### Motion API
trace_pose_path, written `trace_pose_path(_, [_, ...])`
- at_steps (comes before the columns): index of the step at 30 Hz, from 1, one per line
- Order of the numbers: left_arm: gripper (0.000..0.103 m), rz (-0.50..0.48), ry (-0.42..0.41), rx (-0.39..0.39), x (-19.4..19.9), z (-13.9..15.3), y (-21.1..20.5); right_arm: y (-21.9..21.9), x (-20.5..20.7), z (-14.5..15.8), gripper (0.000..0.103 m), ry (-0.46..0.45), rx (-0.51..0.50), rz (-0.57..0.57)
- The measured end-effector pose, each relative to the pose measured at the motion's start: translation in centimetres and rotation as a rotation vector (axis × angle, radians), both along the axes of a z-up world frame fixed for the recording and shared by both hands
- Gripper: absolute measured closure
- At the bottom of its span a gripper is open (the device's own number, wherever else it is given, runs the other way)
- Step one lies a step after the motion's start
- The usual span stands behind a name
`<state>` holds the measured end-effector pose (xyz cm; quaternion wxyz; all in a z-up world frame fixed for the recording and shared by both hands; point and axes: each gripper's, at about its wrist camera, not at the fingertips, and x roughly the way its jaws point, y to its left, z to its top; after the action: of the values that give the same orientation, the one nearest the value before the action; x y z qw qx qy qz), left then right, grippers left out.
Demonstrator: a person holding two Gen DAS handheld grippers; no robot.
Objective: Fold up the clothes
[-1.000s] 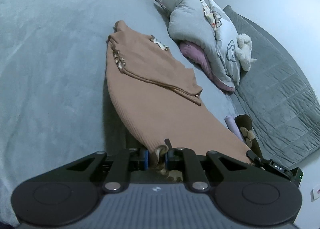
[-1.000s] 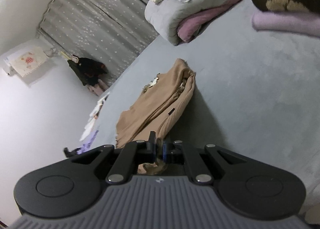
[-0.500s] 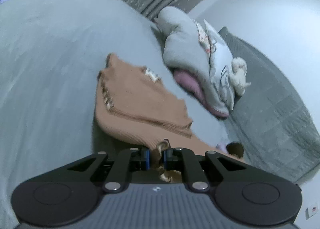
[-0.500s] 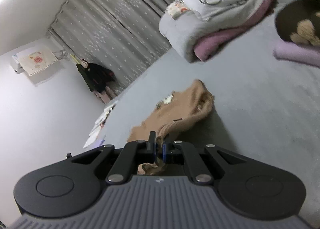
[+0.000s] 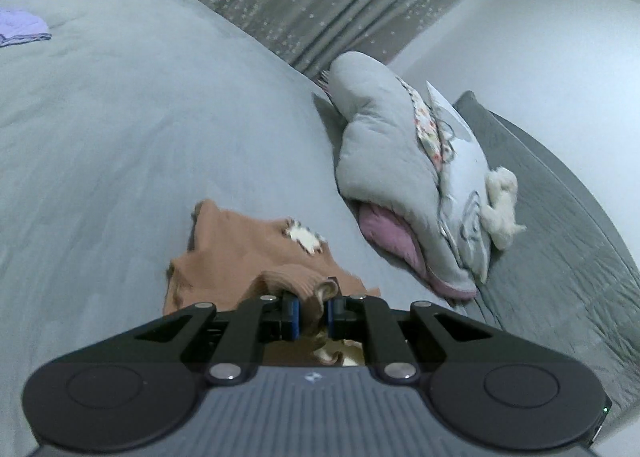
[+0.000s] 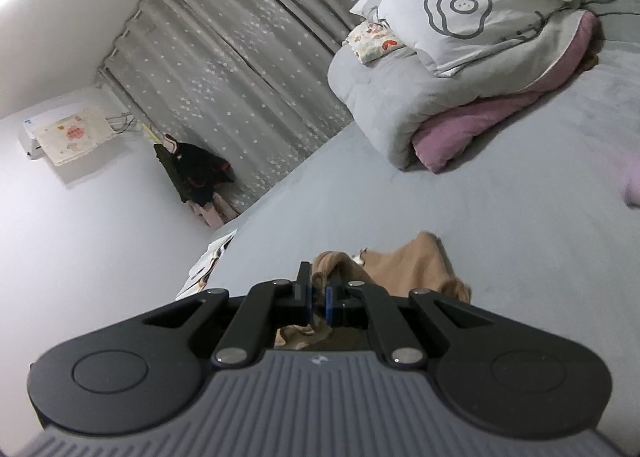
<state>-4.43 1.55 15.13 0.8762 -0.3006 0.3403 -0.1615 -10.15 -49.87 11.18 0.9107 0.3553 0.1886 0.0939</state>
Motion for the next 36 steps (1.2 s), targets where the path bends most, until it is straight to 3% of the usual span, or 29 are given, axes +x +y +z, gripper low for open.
trace_pose_path(7, [0.092,0.092,0.043,0.033,7.9,-1.6,-1.1,-0.2,9.5,-2.2,0.097,0.054,-0.035,-0.030])
trace_pose_path(11, [0.092,0.127,0.076,0.096,13.6,-3.7,-3.1,-0.4,14.9,-3.5,0.097,0.089,-0.055,-0.049])
trace_pose_path(16, [0.092,0.144,0.151,0.132,18.1,-7.1,-4.0,-0.2,18.6,-6.7,0.097,0.157,-0.034,-0.069])
trace_pose_path(24, [0.089,0.140,0.244,0.133,20.9,-10.8,-3.7,-0.5,21.0,-10.2,0.097,0.236,0.012,-0.090])
trace_pose_path(28, [0.087,0.152,0.263,0.108,21.7,-11.5,-3.5,-0.6,21.9,-11.5,0.096,0.263,0.038,-0.101])
trace_pose_path(30, [0.083,0.165,0.281,0.075,22.1,-11.8,-3.0,0.3,21.9,-11.2,0.094,0.260,0.001,-0.068])
trace_pose_path(32, [0.069,0.196,0.275,0.056,21.9,-11.7,-2.3,1.2,21.8,-10.9,0.078,0.256,-0.036,-0.035])
trace_pose_path(34, [0.047,0.253,0.256,0.054,22.1,-11.1,-1.5,2.1,21.8,-10.7,0.063,0.253,-0.073,-0.001])
trace_pose_path(35, [0.047,0.284,0.245,0.053,22.2,-10.7,-0.7,2.5,21.8,-10.5,0.049,0.251,-0.091,0.016])
trace_pose_path(36, [0.047,0.298,0.236,0.051,22.3,-10.5,-0.2,3.0,21.8,-10.4,0.043,0.250,-0.110,0.033])
